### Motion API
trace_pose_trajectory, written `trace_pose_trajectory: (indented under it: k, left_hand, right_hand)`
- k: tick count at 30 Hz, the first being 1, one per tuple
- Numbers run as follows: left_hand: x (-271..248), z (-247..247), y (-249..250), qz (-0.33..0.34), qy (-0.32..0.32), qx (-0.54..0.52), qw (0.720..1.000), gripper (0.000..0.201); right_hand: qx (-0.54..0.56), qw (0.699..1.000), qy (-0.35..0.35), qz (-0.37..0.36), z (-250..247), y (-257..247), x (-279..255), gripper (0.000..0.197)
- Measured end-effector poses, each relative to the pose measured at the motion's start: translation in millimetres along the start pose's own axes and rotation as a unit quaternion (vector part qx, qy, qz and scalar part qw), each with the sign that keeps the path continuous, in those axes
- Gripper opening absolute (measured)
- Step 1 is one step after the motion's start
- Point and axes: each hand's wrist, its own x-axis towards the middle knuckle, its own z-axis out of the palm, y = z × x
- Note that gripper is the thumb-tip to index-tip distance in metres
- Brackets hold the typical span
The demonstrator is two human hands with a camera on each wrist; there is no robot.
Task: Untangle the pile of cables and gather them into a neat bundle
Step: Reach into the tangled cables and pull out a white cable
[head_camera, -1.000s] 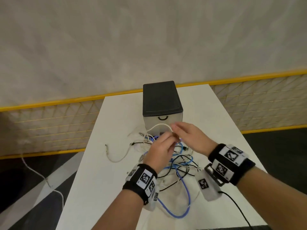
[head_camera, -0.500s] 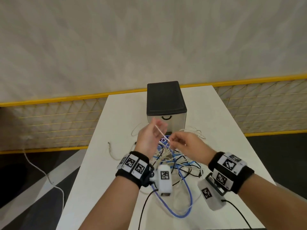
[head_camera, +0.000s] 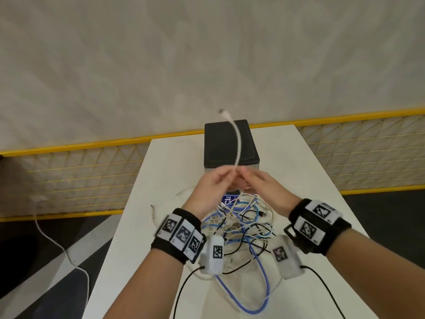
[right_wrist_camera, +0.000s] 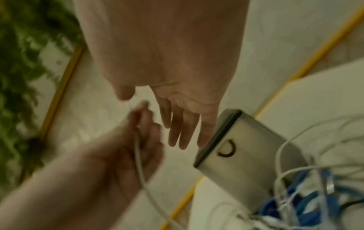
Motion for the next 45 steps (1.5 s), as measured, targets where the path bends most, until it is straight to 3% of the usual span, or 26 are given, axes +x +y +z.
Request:
trace_pose_trajectory:
  k: [3,7,8,11,12,14,16,19,21,24,26,28,29,31,33,35,37,39,40,43,45]
  left_hand:
    - [-6,9,-5,-0.006,-0.003,0.0,1.0,0.024]
    - [-13,-1,-12,-0.021,-0.02,0.051,0.998,0.021]
    - [-14,-6,-10,-0.03,-0.004,0.076,0.997,0.021]
    - [-14,-16,6,-0.03,0.122,0.082,0.989,0.042]
    - [-12,-18,13,-0.021,0.138,0.053,0.989,0.047]
    - [-7,-16,28,-0.013,0.109,-0.025,0.994,0.051]
    - [-1,-12,41,-0.02,0.093,-0.122,0.988,0.044]
    - [0,-14,56,-0.023,0.104,-0.228,0.968,0.03]
    - [-3,-17,62,-0.001,0.131,-0.223,0.966,0.023]
    - [-13,-28,69,0.044,0.21,-0.19,0.958,0.026]
    - [-22,-37,72,0.058,0.231,-0.098,0.966,0.023]
    - [-31,-36,72,0.059,0.164,0.074,0.982,0.016]
    - [-35,-30,69,0.045,0.106,0.156,0.981,0.023]
    - [-38,-15,53,-0.012,-0.015,0.287,0.958,0.04]
    - [-39,-4,38,-0.032,-0.062,0.341,0.937,0.038]
    - [-38,-7,39,-0.023,0.004,0.291,0.956,0.031]
    - [-35,-27,45,-0.011,0.182,0.203,0.962,0.031]
    - [-33,-59,50,-0.002,0.363,0.107,0.926,0.032]
    - [-32,-77,48,-0.002,0.408,0.095,0.908,0.032]
    - [-34,-98,33,-0.027,0.391,0.214,0.895,0.022]
    - [-37,-82,31,-0.009,0.344,0.29,0.893,0.035]
  right_hand:
    - [0.058,0.997,0.038,-0.034,12,-22,14,0.028]
    - [0.007,0.997,0.061,-0.055,18,-16,15,0.03]
    - [-0.031,0.994,0.072,-0.075,18,-12,14,0.03]
    - [-0.191,0.969,0.086,-0.129,18,-6,9,0.031]
    - [-0.219,0.965,0.071,-0.129,20,-7,6,0.031]
    - [-0.274,0.954,0.015,-0.12,26,-9,0,0.03]
    - [-0.328,0.936,-0.038,-0.119,34,-9,-5,0.028]
    - [-0.283,0.951,-0.06,-0.11,36,2,-9,0.023]
    - [-0.26,0.958,-0.065,-0.099,30,13,-11,0.023]
    - [-0.313,0.942,-0.103,-0.063,16,34,-15,0.029]
    - [-0.305,0.944,-0.118,-0.039,9,42,-18,0.029]
    - [-0.285,0.953,-0.089,-0.04,2,38,-18,0.025]
    - [-0.286,0.955,-0.064,-0.051,0,32,-18,0.024]
    - [-0.277,0.956,-0.02,-0.091,-1,14,-14,0.02]
    - [-0.269,0.954,-0.006,-0.135,-1,-4,-11,0.017]
    - [-0.272,0.951,-0.016,-0.147,-5,-13,-10,0.016]
    - [-0.305,0.945,-0.035,-0.114,-18,-5,-12,0.019]
    - [-0.37,0.926,-0.056,-0.047,-36,18,-18,0.023]
    - [-0.404,0.912,-0.063,-0.015,-45,30,-23,0.026]
    - [-0.42,0.906,-0.051,0.015,-58,47,-29,0.029]
    - [-0.425,0.904,-0.036,-0.016,-56,35,-25,0.027]
